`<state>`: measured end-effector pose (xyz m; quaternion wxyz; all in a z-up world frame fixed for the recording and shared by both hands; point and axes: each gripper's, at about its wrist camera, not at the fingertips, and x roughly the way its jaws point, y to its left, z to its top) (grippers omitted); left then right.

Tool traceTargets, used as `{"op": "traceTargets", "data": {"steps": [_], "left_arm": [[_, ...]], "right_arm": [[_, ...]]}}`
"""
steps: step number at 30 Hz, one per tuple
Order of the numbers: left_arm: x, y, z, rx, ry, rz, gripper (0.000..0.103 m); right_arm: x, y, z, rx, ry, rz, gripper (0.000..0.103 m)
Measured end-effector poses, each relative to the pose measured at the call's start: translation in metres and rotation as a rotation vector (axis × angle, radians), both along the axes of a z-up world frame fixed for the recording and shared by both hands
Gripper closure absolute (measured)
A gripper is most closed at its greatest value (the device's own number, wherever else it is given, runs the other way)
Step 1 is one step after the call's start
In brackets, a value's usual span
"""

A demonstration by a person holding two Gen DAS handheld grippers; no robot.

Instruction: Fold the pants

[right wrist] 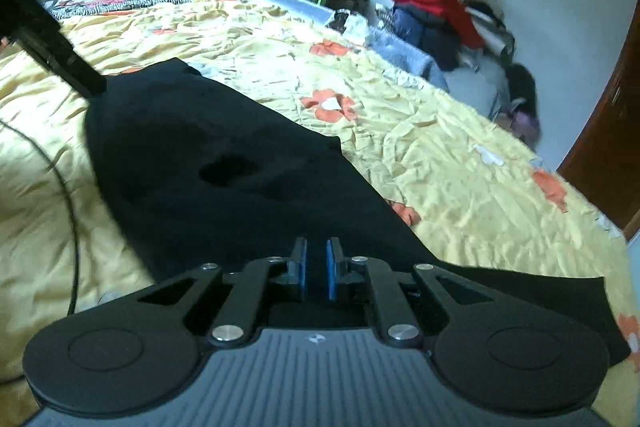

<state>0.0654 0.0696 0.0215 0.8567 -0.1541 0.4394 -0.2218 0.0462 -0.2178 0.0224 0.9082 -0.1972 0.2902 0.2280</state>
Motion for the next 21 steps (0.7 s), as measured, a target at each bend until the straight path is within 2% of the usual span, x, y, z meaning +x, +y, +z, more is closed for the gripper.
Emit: {"op": "traceTargets", "data": {"steps": [2,6,8,9,13,15,18,19,21], "left_arm": [[0.006,-0.035,-0.006,0.027,-0.009,-0.086,0.048],[0.013,-0.077,-0.024,0.046,0.029,-0.17,0.048],[0.01,-0.082,-0.03,0.038,0.042,-0.18,0.048],[0.009,-0.081,-0.031,0.039,0.039,-0.186,0.048],[0.022,-0.088,-0.029,0.058,0.014,-0.176,0.048],[0.029,-0.102,-0.027,0.058,-0.004,-0.192,0.046],[0.036,-0.133,-0.032,0.112,-0.075,-0.209,0.042],[0.038,-0.143,-0.037,0.137,-0.097,-0.21,0.042],[0.039,-0.153,-0.047,0.159,-0.111,-0.214,0.042]], "right_arm": [[0.02,0.01,0.0,-0.038,0.027,0.004,0.093],[0.055,0.029,-0.016,-0.162,0.191,0.039,0.093],[0.042,0.031,-0.024,-0.278,0.24,0.061,0.093],[0.029,0.024,-0.023,-0.28,0.259,0.072,0.093],[-0.017,-0.012,-0.02,-0.184,0.359,0.081,0.093],[-0.033,-0.032,-0.017,-0.092,0.317,0.035,0.093],[-0.05,-0.078,-0.004,0.173,0.192,-0.139,0.092],[-0.054,-0.097,-0.004,0.243,0.142,-0.231,0.09],[-0.06,-0.129,-0.013,0.272,0.104,-0.417,0.082]]}}
